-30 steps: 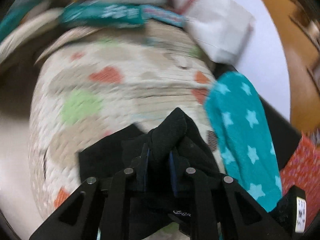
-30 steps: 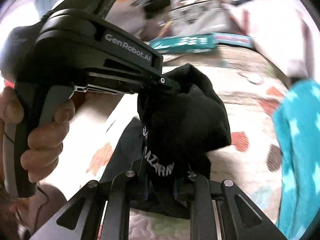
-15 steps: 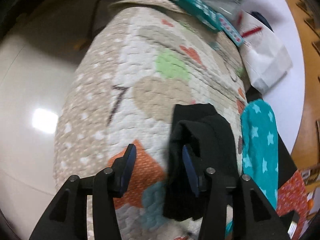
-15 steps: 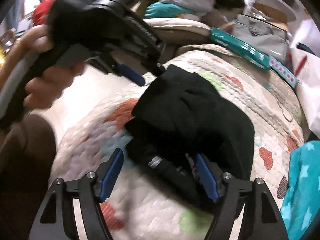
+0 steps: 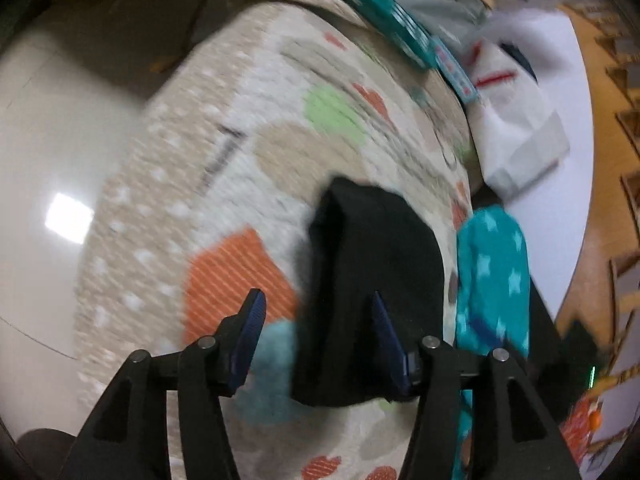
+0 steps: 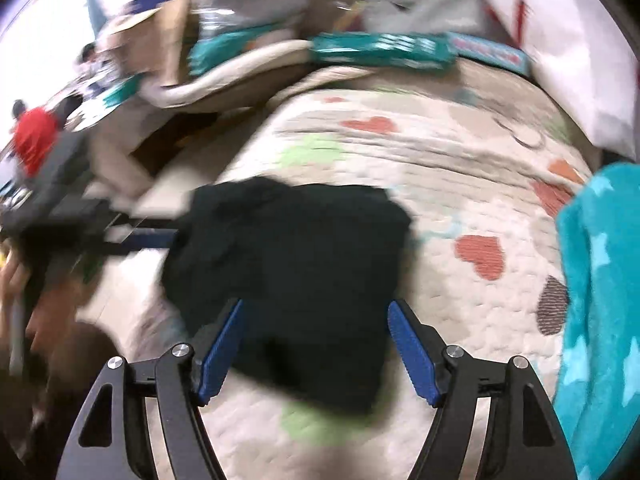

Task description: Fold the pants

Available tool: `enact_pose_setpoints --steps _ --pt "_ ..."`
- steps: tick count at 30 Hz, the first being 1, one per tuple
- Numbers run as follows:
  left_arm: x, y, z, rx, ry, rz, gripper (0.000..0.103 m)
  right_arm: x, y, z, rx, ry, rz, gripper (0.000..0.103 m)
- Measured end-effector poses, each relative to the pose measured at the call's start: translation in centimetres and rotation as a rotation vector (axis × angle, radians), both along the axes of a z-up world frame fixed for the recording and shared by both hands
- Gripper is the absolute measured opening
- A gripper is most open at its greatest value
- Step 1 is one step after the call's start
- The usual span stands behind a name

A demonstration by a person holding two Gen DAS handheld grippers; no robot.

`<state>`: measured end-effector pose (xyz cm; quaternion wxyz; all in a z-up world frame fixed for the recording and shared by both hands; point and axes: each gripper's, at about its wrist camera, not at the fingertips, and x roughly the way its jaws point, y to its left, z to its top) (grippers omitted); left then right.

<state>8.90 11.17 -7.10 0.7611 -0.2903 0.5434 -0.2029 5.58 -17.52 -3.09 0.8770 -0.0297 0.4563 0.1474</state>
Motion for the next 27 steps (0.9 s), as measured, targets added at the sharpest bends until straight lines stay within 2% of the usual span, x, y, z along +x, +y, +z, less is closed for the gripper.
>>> enact_pose_setpoints --steps 3,4,5,7,10,12,13,15,18,20,22,24,27 --pt "-0.6 -3.0 0.0 0.083 -0.02 -0.058 0.054 2.4 -0.1 -2.5 -0.009 0.109 -0.033 0.077" --pt "-0.7 -4.0 0.0 0.141 -0.031 -0.067 0.054 2.7 -0.1 -3.2 0.01 0.139 -0.027 0.059" --pt "-0.8 -4.6 -0.1 0.182 -0.035 -0.075 0.054 2.9 -0.2 -3.7 0.045 0.168 -0.02 0.045" --pt "-0.8 -5.8 -0.5 0.197 -0.021 -0.105 0.054 2.9 -0.8 -3.3 0.062 0.169 -0.05 0.034" --pt "-0.8 -6.6 -0.6 0.206 -0.023 -0.108 0.055 2.9 -1.8 -3.1 0.04 0.173 -0.069 0.028" --pt "-0.7 -6.9 -1.0 0.2 -0.015 -0.109 0.061 2.8 -2.4 -3.5 0.009 0.188 -0.086 0.029" --pt "-0.7 -6.9 -1.4 0.211 -0.004 -0.104 0.063 2.7 -2.6 -3.7 -0.003 0.199 -0.091 0.044" --pt "-0.7 -6.4 -1.7 0.204 0.007 -0.1 0.063 2.8 -3.2 -3.7 -0.033 0.199 -0.124 0.067" --pt "-1.4 -4.5 -0.7 0.158 -0.002 -0.08 0.063 2.6 -4.3 -1.9 0.012 0.147 -0.16 0.068" --pt "-1.8 -2.9 1.2 0.142 -0.051 -0.042 0.063 2.6 -4.4 -0.5 0.03 0.084 -0.17 0.068" --pt "-1.6 -1.8 2.9 0.13 -0.087 0.01 0.063 3.1 -4.0 0.7 0.091 0.044 -0.152 0.068" --pt "-0.3 -1.5 4.0 0.116 -0.103 0.037 0.063 4.1 -3.3 1.0 0.174 0.058 -0.121 0.068" --pt "2.7 -2.5 3.3 0.101 -0.074 0.062 0.063 6.0 -2.4 0.0 0.312 0.122 -0.113 0.068"
